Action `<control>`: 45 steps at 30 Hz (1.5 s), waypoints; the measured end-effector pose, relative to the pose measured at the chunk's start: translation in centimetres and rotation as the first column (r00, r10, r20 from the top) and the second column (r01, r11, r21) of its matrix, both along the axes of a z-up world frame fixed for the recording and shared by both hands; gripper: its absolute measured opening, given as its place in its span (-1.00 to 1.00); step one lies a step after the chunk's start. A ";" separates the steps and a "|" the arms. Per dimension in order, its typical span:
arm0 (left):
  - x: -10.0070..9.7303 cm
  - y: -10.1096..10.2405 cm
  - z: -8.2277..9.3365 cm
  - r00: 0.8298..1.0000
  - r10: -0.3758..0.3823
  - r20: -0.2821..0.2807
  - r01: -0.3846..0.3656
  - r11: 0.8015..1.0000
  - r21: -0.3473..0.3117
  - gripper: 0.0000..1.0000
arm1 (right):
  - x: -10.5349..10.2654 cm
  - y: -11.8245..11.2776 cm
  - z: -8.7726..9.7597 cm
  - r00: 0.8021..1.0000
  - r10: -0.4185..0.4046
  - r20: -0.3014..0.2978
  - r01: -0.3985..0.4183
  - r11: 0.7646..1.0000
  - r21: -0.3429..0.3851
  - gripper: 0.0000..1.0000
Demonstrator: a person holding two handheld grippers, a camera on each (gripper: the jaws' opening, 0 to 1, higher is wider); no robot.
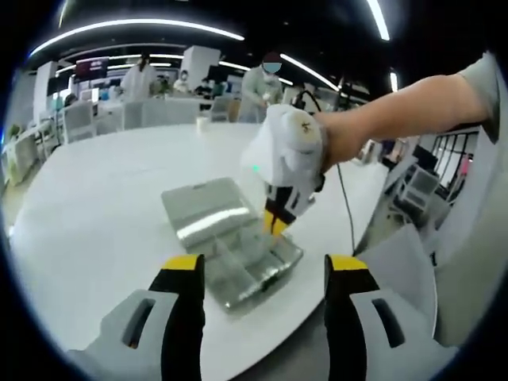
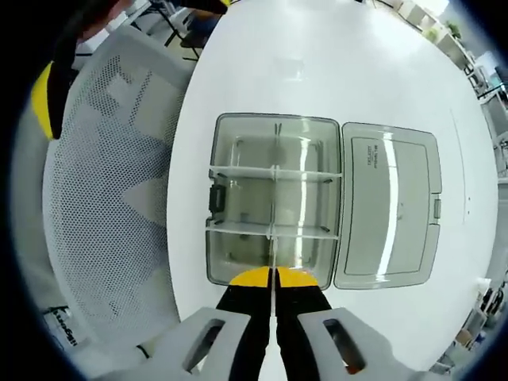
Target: Insert the divider into the dual guide fixture by aligning both edges with the guide slots and pushing it downward to the bottom, including one-sided entry, uneven engagement, binding, and posture correction.
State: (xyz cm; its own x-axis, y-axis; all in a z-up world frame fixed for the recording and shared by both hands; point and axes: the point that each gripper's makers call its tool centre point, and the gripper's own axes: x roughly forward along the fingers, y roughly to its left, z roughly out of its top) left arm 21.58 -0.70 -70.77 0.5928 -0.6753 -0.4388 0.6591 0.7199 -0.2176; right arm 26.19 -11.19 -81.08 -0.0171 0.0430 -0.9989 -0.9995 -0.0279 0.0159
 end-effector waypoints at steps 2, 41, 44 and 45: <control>0.0 -0.1 0.0 1.000 -0.001 0.001 0.001 1.000 0.000 0.18 | -0.2 0.1 0.2 1.000 0.005 0.002 -0.005 1.000 0.000 -1.00; 0.2 -0.3 0.7 1.000 -0.003 0.020 0.003 1.000 -0.017 0.18 | 0.2 0.0 1.1 1.000 -0.028 0.011 0.028 1.000 -0.003 -1.00; 0.2 -0.4 0.8 1.000 -0.002 0.021 0.002 1.000 -0.020 0.18 | -0.1 0.1 1.2 0.999 -0.030 0.011 0.030 1.000 -0.001 -1.00; 0.2 -0.4 0.7 1.000 -0.003 0.020 0.003 1.000 -0.019 0.18 | 0.1 0.0 1.1 0.999 -0.032 0.010 0.032 0.999 -0.002 -1.00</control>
